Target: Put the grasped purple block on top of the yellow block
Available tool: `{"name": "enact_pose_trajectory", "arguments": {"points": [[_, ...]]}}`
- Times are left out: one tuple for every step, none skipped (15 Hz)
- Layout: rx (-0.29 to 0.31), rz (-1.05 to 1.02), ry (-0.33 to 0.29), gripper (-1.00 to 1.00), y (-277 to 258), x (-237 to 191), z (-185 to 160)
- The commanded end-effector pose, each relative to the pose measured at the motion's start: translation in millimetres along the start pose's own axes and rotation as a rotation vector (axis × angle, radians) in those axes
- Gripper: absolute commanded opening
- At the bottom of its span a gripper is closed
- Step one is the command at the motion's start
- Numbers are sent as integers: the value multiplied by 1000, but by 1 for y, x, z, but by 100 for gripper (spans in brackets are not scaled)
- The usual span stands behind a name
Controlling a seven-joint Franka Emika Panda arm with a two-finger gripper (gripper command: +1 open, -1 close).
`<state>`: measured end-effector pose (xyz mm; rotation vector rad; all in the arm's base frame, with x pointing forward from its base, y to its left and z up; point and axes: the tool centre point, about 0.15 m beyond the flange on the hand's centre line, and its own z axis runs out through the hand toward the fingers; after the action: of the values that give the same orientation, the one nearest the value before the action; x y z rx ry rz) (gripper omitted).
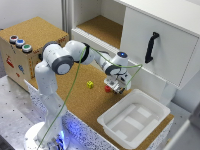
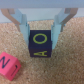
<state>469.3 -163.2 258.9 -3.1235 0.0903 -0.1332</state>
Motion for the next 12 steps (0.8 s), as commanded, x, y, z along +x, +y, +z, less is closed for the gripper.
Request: {"name": "enact_pose_trajectory", "arguments": {"points": [[17,21,26,-100,-35,-19,-34],[22,26,12,-100,-45,-21,-33],[30,44,-3,-100,-56,-23,-31],[36,56,-5,-100,-64,-25,-31],[39,61,-21,-100,-75,-27,-30],[20,62,-30,-100,-86,-28,-30],[26,74,-35,-100,-94,-31,-31],[26,82,-51,-100,-104,-34,-32],[24,83,-58,-100,-114,-38,-34],[20,82,-65,-100,-123,-41,-34],[19,77,-72,-100,-131,-45,-36],[9,76,-89,-100,-142,-53,-37]]}}
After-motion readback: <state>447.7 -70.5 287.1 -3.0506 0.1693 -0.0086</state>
